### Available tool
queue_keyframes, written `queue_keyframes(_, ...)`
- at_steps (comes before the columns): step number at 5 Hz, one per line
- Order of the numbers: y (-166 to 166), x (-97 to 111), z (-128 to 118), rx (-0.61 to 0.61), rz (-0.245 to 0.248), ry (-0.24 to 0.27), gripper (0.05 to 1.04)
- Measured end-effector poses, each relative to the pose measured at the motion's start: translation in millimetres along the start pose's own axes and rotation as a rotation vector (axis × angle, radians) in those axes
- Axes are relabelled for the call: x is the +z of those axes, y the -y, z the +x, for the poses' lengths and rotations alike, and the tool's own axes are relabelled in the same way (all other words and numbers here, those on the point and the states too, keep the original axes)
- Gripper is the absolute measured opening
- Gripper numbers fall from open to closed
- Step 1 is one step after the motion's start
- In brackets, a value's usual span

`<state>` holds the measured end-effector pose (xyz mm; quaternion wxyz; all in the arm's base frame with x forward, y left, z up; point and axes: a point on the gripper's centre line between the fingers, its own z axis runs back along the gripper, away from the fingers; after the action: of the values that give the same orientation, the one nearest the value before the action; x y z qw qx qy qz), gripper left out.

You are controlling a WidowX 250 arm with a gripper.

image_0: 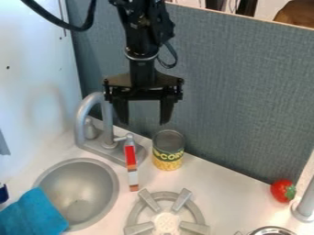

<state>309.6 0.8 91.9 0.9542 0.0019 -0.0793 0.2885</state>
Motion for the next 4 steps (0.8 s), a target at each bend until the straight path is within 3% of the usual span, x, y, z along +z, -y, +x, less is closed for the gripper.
queue_keyframes(3, -2, -10, -3, -0.006, 0.018, -0.026, 1.001)
queue_keyframes(4, 13, -36, 15, -0.206, 0.023, -0.049, 1.001)
